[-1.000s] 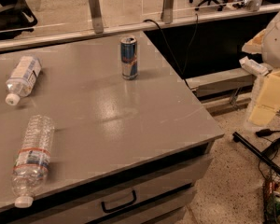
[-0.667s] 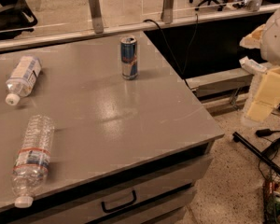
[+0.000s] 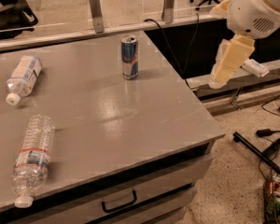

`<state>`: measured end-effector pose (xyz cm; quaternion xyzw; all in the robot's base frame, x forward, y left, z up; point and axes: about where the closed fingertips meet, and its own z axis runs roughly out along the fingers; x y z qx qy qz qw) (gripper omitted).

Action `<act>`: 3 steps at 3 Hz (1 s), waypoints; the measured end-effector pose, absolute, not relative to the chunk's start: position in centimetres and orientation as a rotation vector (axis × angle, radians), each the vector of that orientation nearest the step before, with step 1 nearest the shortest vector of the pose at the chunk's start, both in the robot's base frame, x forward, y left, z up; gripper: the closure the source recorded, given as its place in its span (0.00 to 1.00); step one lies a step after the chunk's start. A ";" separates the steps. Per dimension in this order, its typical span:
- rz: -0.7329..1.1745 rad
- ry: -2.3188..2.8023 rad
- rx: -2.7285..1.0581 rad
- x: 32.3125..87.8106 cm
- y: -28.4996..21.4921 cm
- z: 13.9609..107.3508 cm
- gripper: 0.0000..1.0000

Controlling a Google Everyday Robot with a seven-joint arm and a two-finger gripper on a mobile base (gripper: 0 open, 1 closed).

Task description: Move redbull can near blue plastic bottle

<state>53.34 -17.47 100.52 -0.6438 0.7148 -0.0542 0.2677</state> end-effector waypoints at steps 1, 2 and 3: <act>-0.068 1.819 -1.716 58.6 -14.2 101.1 0.00; 0.063 1.759 -1.687 63.2 -10.8 100.6 0.00; 0.190 1.728 -1.691 66.1 -7.5 99.1 0.00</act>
Offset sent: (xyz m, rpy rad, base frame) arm 0.1567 0.1024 -0.0024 0.3410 -0.0099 0.1556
